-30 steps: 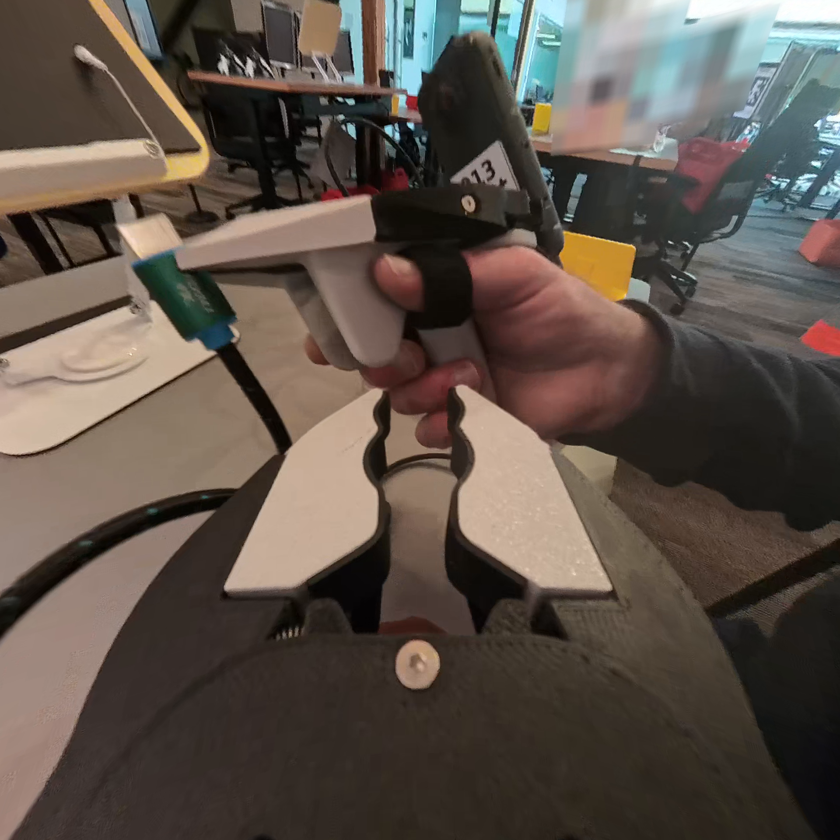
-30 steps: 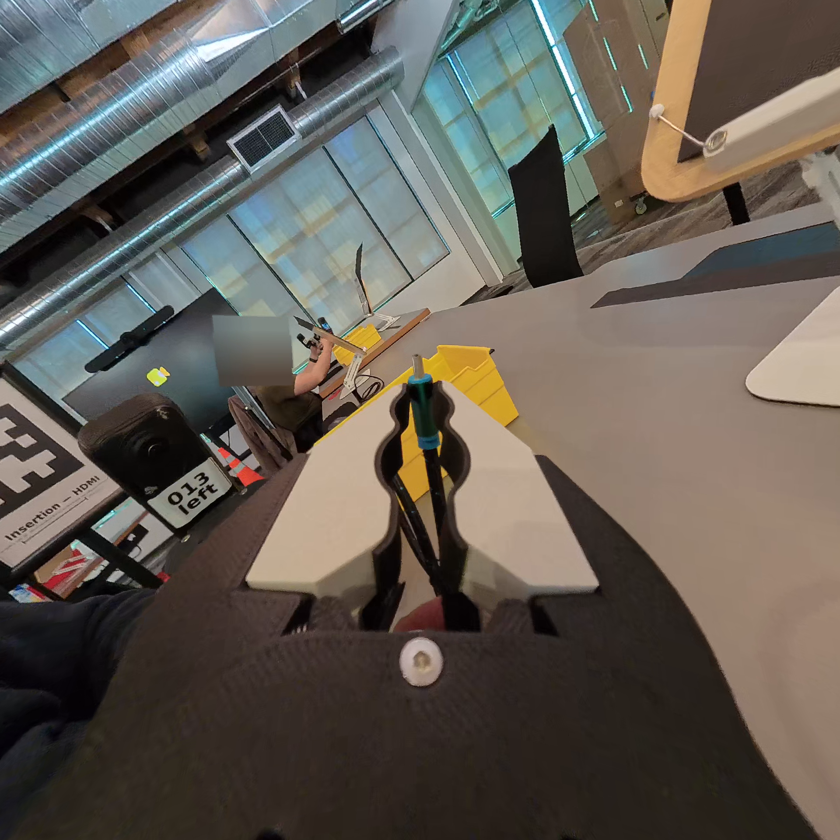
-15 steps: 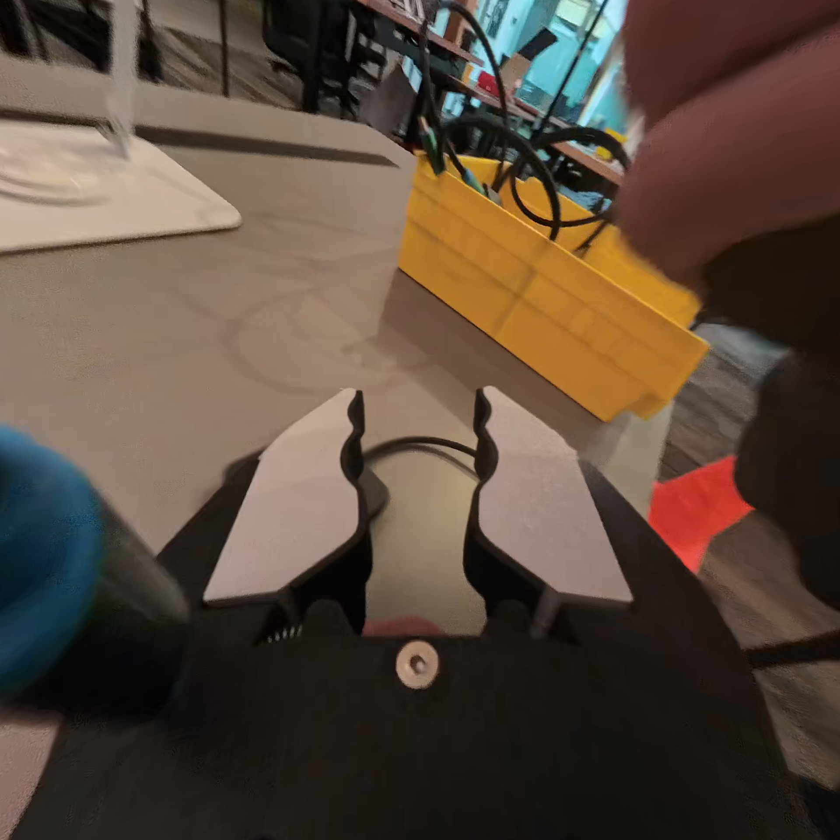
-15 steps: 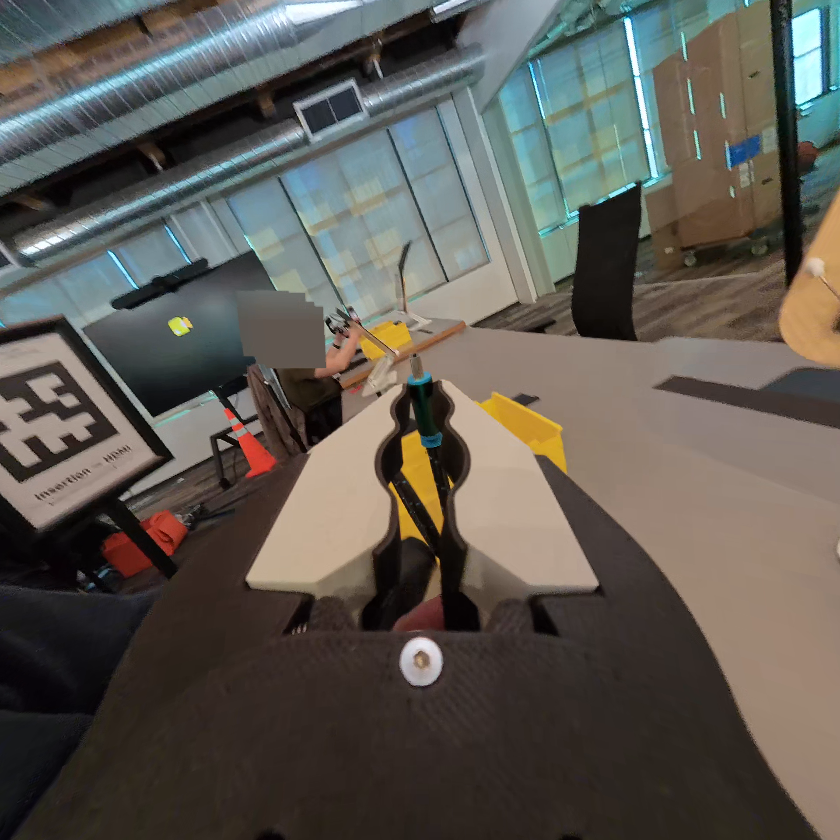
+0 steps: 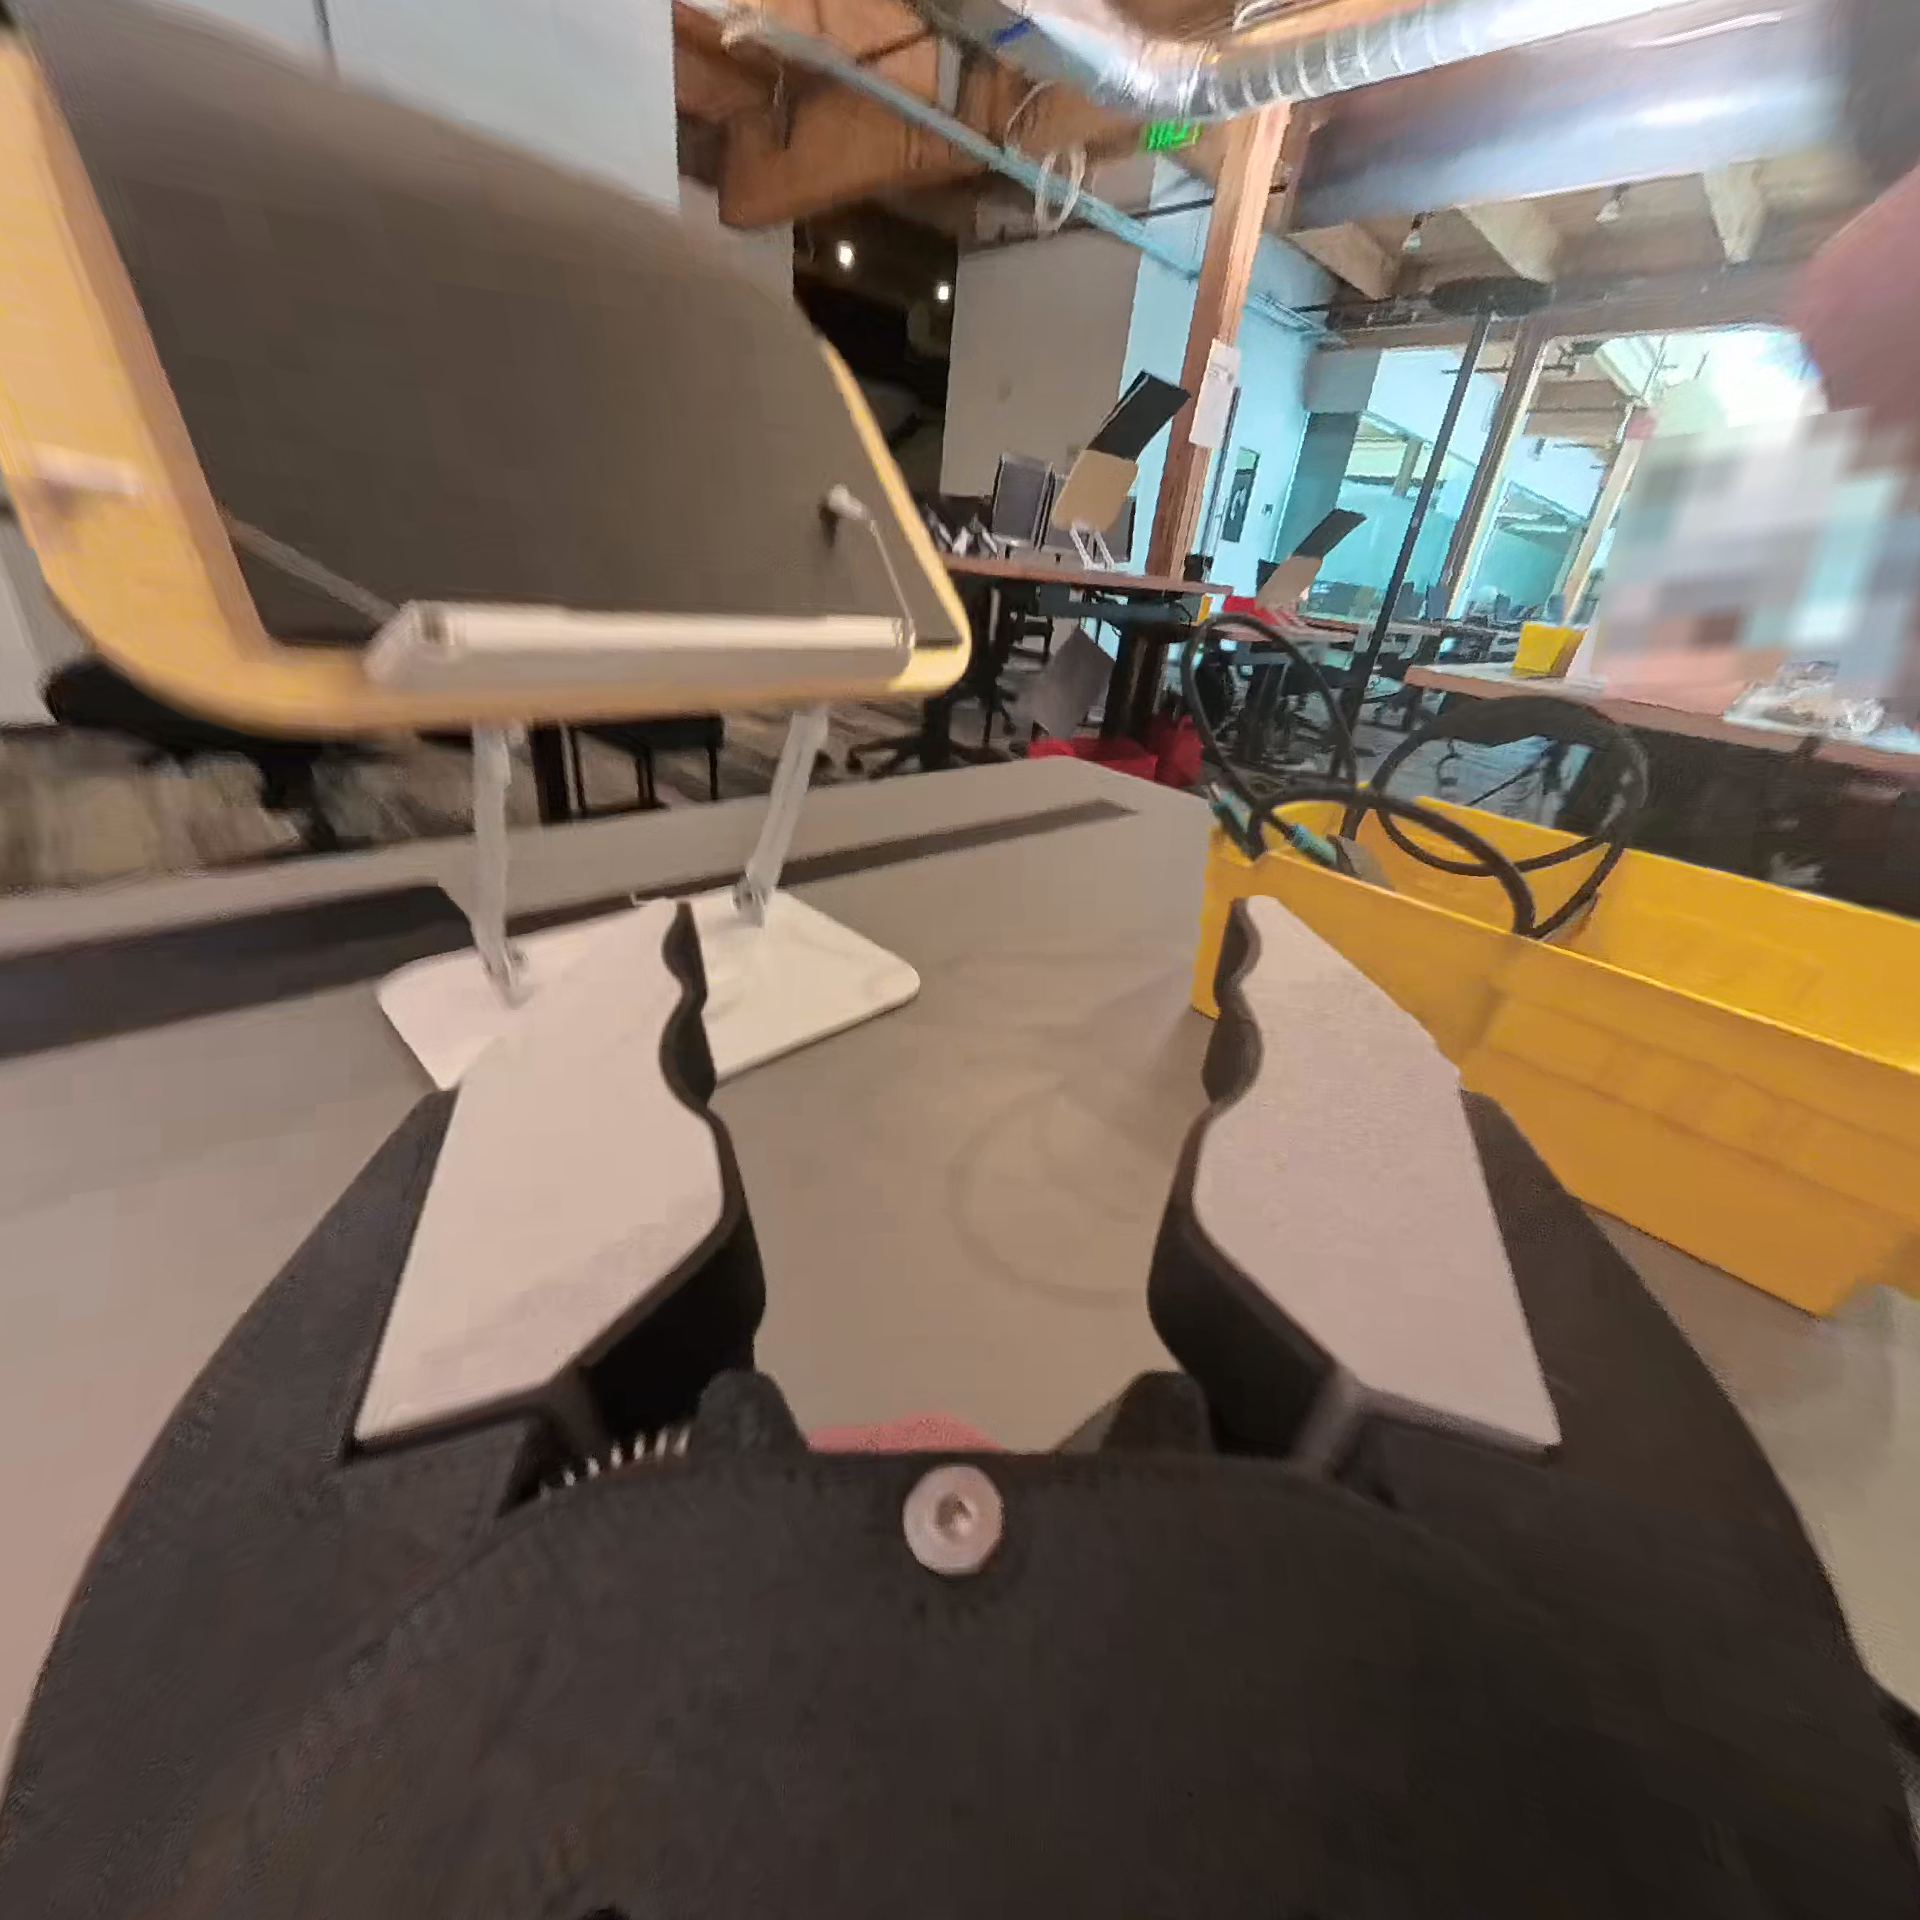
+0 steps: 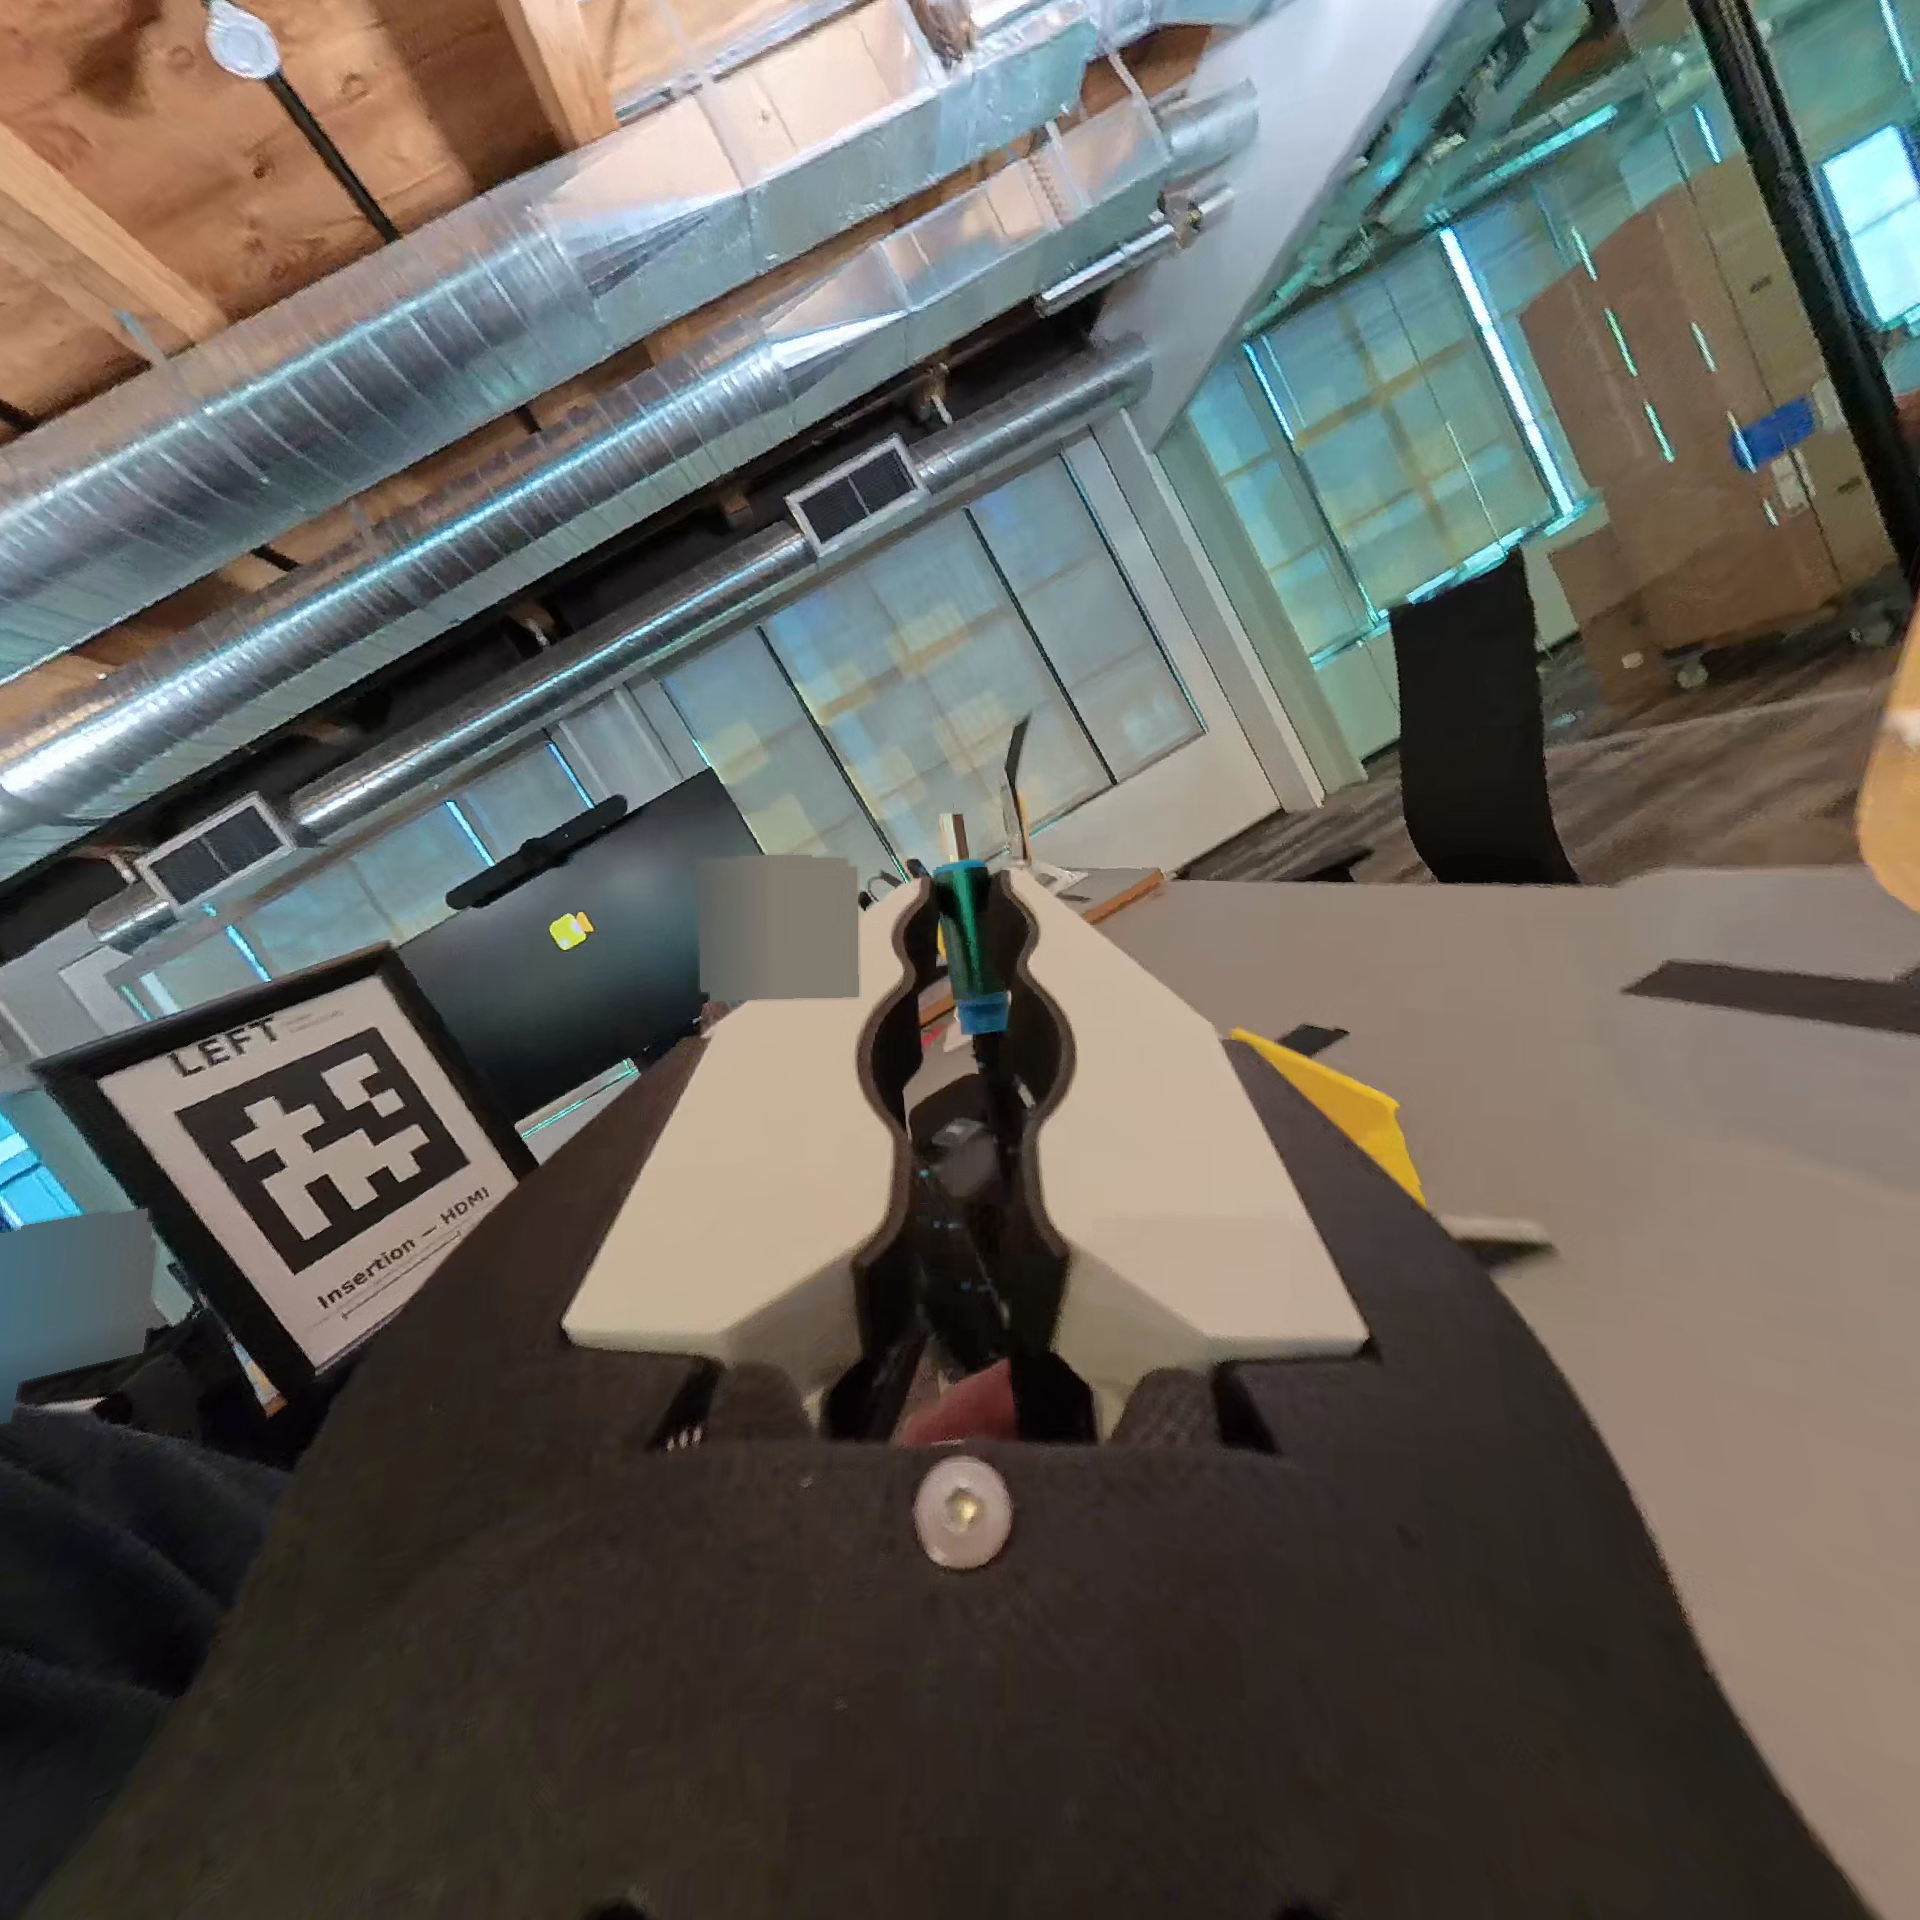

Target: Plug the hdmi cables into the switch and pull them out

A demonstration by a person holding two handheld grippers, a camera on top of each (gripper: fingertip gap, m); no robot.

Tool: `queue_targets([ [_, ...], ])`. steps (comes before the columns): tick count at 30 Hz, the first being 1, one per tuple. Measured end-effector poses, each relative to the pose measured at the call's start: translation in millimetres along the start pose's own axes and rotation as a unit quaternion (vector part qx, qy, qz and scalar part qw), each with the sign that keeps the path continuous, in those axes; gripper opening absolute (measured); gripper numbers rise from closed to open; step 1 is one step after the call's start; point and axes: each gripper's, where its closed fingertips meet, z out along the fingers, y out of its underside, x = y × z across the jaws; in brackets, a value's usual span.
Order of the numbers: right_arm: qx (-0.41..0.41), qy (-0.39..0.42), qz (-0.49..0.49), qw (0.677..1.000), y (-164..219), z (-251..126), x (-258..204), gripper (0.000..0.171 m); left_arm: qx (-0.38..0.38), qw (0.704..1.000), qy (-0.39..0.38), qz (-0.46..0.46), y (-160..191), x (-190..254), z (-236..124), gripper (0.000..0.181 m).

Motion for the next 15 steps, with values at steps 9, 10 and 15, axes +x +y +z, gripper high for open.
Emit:
queue_targets([
  [9, -0.019, 0.068, 0.047, 0.996, 34.6, -14.2, 70.8, 0.006, 0.049, 0.988, 0.005, 0.144, -49.6, 24.4, -5.8, 0.088],
  [10, -0.023, 0.073, 0.047, 0.996, 36.3, -15.8, 75.5, 0.006, 0.048, 0.987, 0.008, 0.152, -49.3, 26.2, -5.5, 0.087],
  [15, -0.034, 0.089, 0.048, 0.994, 43.4, -19.7, 87.7, 0.006, 0.033, 0.982, 0.011, 0.184, -42.1, 28.9, -2.4, 0.085],
])
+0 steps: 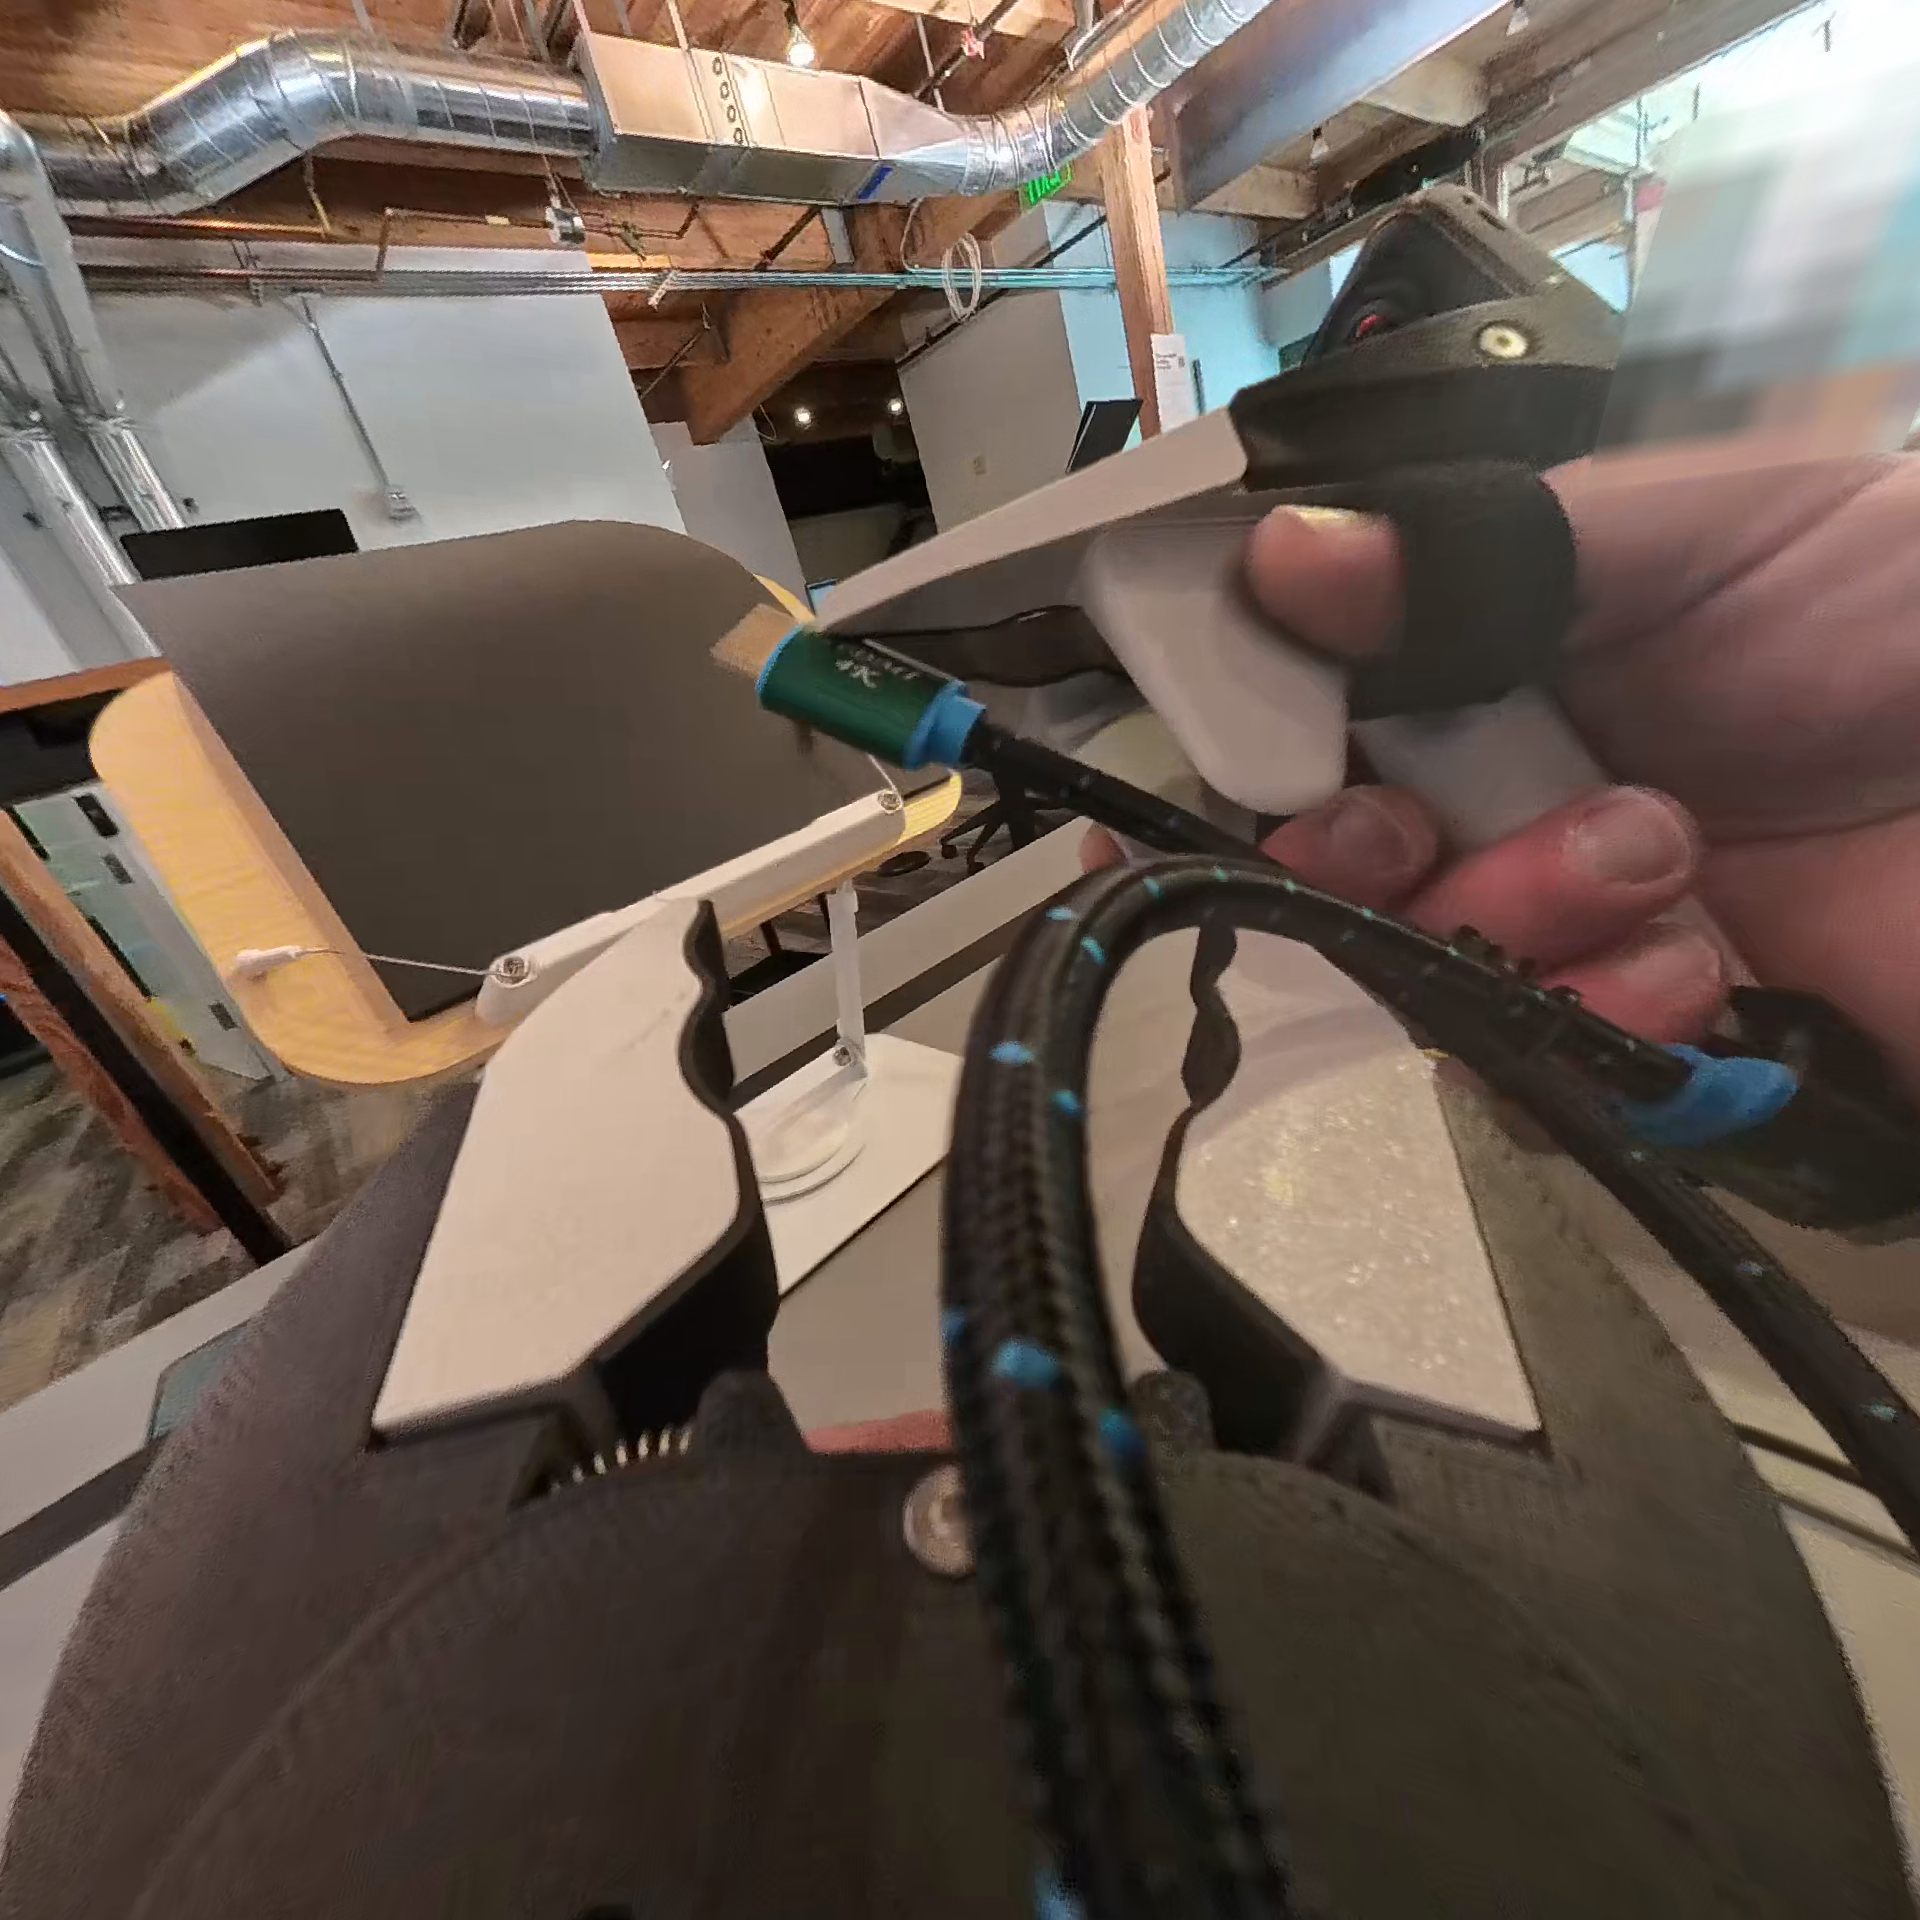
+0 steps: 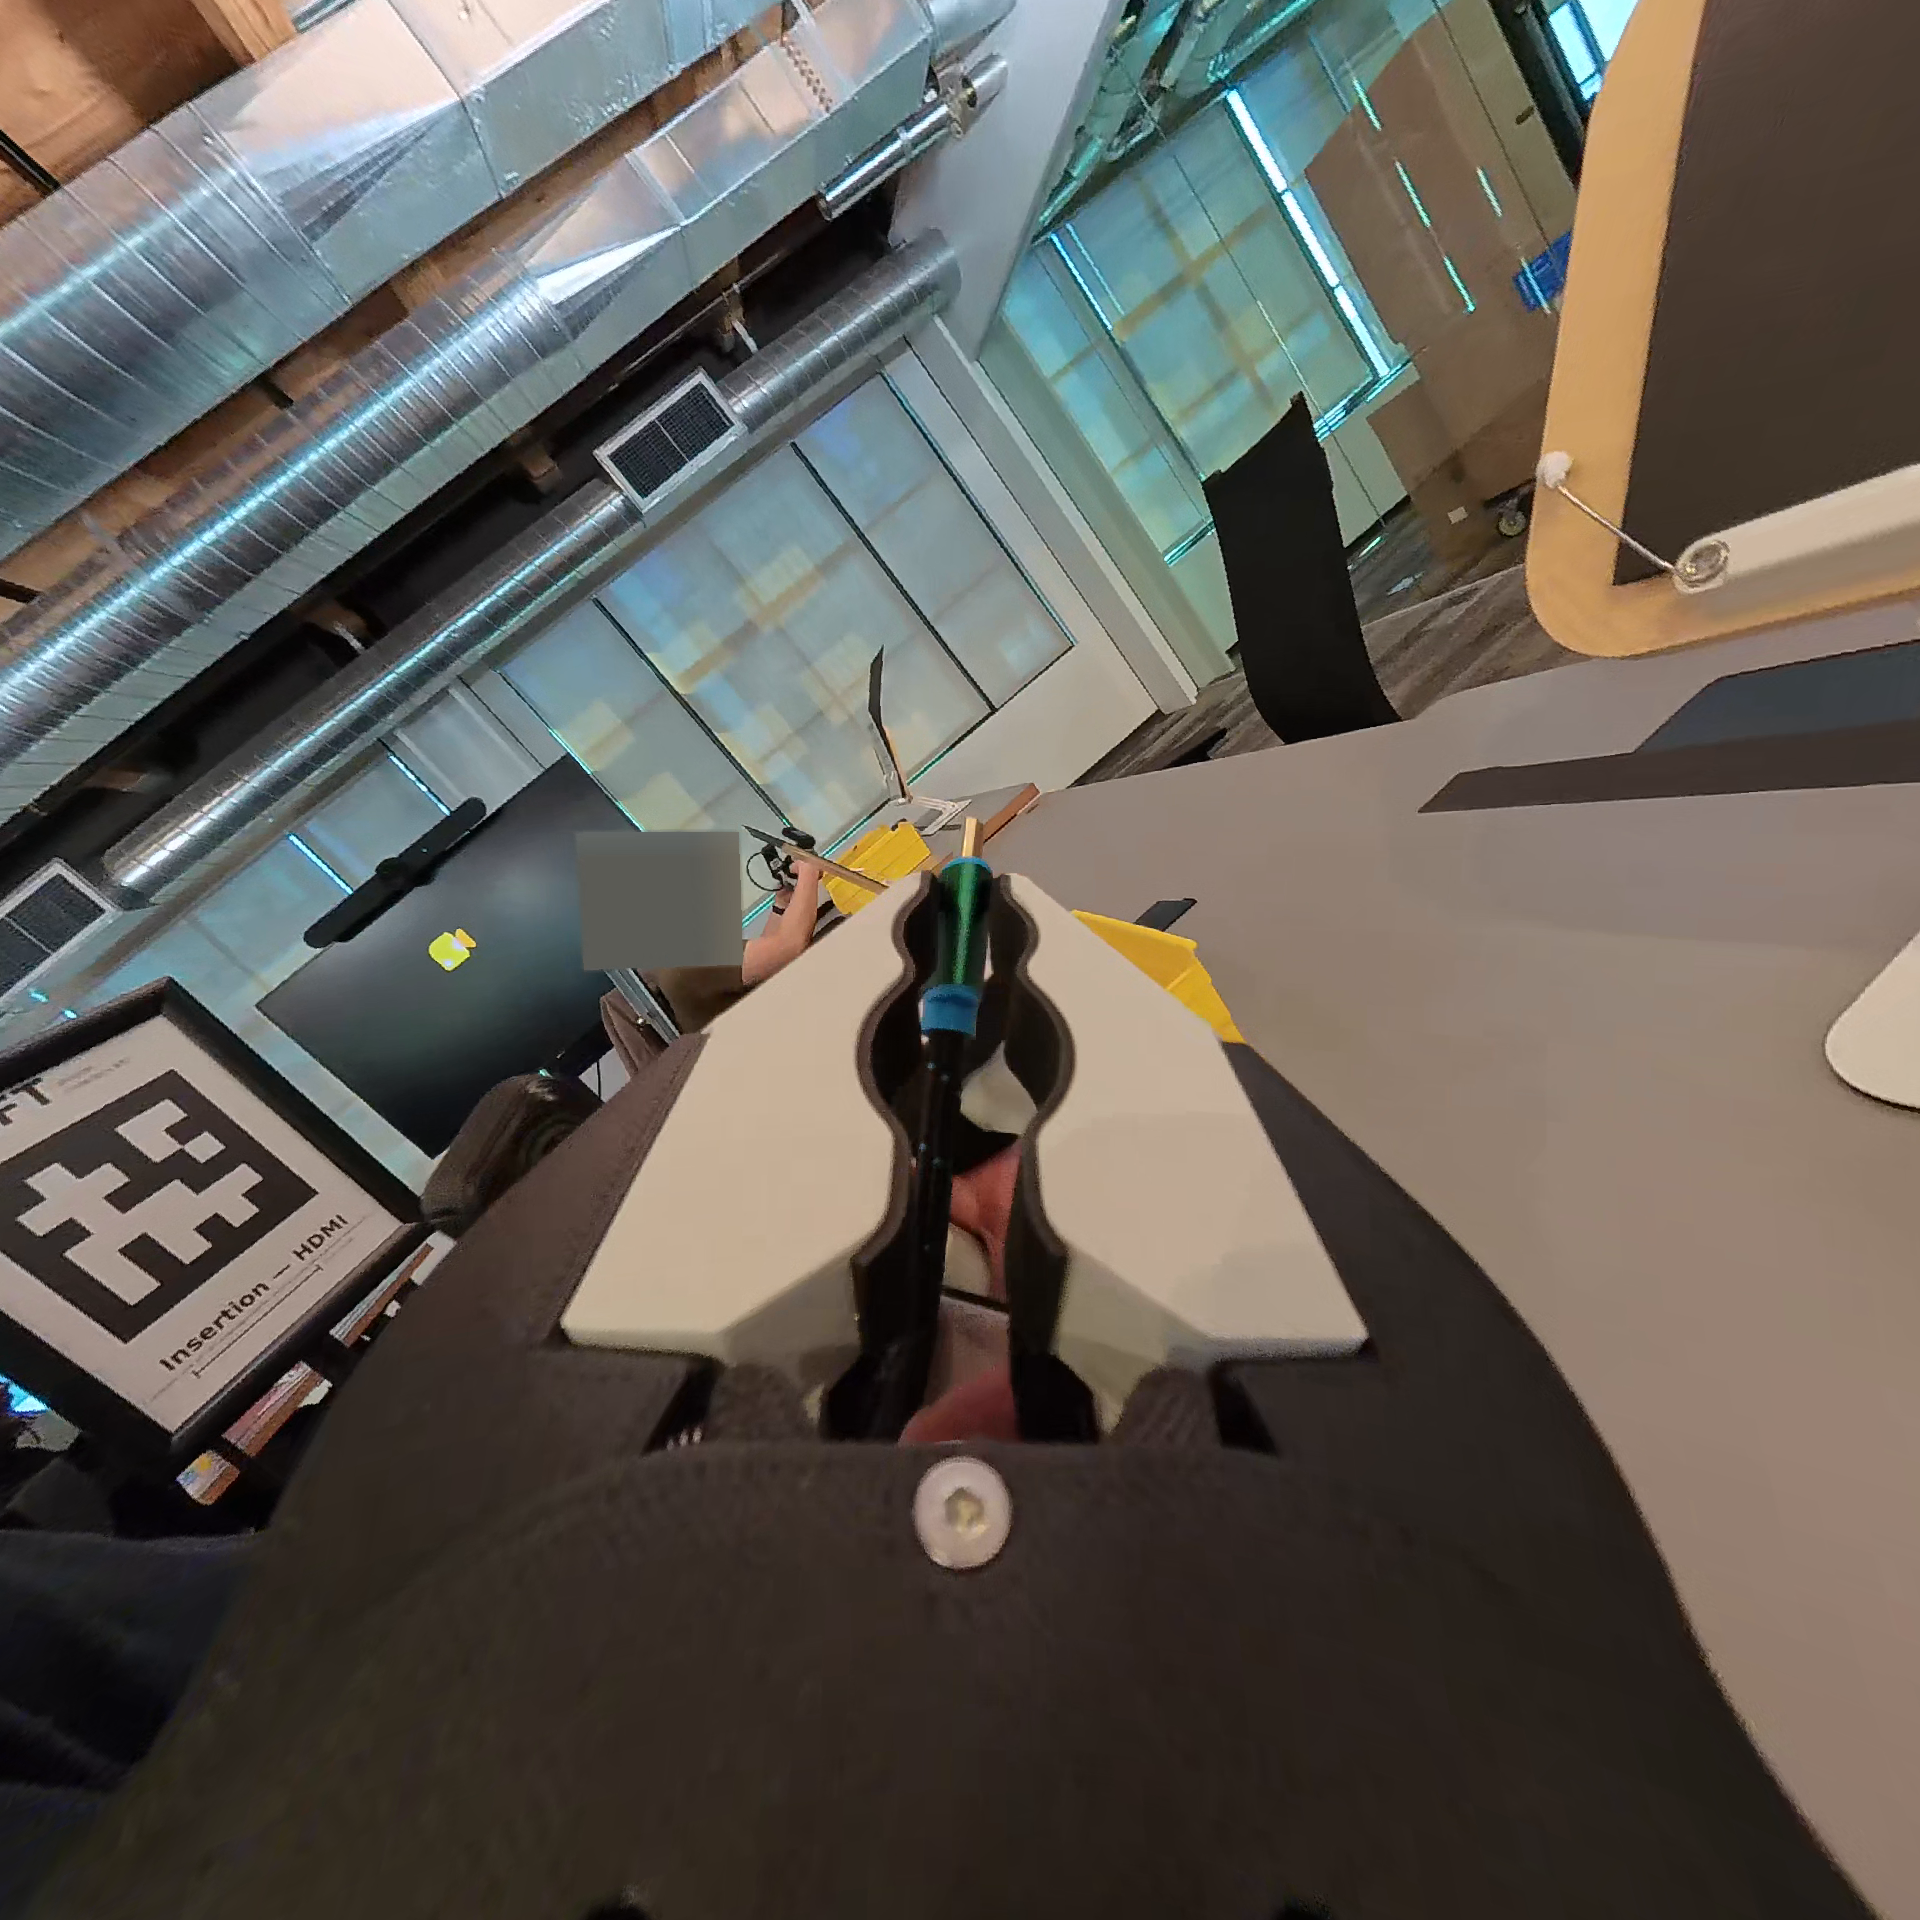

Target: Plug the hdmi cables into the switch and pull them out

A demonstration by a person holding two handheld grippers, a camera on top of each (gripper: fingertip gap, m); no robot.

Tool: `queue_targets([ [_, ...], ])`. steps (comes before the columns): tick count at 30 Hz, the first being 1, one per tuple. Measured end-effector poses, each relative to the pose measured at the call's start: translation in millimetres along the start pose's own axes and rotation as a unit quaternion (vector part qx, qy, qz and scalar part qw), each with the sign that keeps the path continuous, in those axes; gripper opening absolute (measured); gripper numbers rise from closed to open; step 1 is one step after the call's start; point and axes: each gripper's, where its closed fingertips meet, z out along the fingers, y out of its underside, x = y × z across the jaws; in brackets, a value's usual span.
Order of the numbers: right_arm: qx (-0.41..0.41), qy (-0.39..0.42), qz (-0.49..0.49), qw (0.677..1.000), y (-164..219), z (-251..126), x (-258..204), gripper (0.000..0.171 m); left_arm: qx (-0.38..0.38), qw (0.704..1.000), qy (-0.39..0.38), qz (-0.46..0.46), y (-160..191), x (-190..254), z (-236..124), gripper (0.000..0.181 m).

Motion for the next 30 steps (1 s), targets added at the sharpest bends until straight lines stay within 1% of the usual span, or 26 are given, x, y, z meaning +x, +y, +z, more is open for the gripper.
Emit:
queue_targets([
  [3, -0.006, 0.008, 0.005, 1.000, 5.3, 0.5, 9.0, 0.007, -0.012, 0.999, 0.001, 0.049, 5.1, 2.5, 1.7, 0.086],
  [6, -0.011, 0.019, 0.008, 1.000, 10.4, 0.8, 19.0, 0.007, -0.021, 0.998, -0.006, 0.055, 12.3, -0.5, 3.8, 0.093],
  [8, -0.012, 0.019, 0.010, 1.000, 12.1, 0.6, 22.6, 0.007, -0.017, 0.999, -0.005, 0.033, 15.2, -3.2, 3.6, 0.103],
  [11, -0.020, 0.016, 0.001, 1.000, 13.4, 1.0, 21.6, 0.007, -0.012, 1.000, 0.009, -0.017, 20.6, -1.4, 3.1, 0.103],
  [14, -0.014, 0.019, 0.006, 1.000, 9.6, -1.8, 25.6, 0.006, 0.007, 0.997, 0.013, -0.080, 17.5, -8.5, 0.2, 0.100],
  [16, -0.015, 0.024, 0.010, 1.000, 10.0, -3.4, 30.9, 0.006, 0.007, 0.995, 0.018, -0.098, 18.1, -11.1, -0.4, 0.100],
  [19, -0.020, 0.022, 0.016, 0.999, 13.9, -3.5, 32.7, 0.006, -0.004, 0.997, 0.023, -0.075, 21.0, -7.8, 0.0, 0.098],
  [20, -0.021, 0.019, 0.016, 0.999, 14.1, -3.4, 31.2, 0.007, -0.016, 0.998, 0.023, -0.060, 25.3, -7.0, 0.8, 0.102],
  [24, -0.029, 0.012, 0.004, 1.000, 14.0, 0.5, 22.9, 0.006, -0.063, 0.998, 0.020, 0.012, 48.7, -1.4, 2.5, 0.103],
  [27, -0.034, 0.016, -0.002, 0.999, 16.2, 4.1, 22.3, 0.006, -0.064, 0.996, 0.045, 0.032, 52.3, 16.0, 4.3, 0.108],
  [29, -0.036, 0.021, -0.002, 0.999, 17.9, 4.0, 24.6, 0.006, -0.061, 0.996, 0.045, 0.049, 50.1, 19.1, 4.6, 0.107],
  [30, -0.036, 0.023, -0.003, 0.999, 18.3, 3.3, 25.9, 0.006, -0.056, 0.996, 0.047, 0.044, 47.9, 18.6, 4.5, 0.111],
])
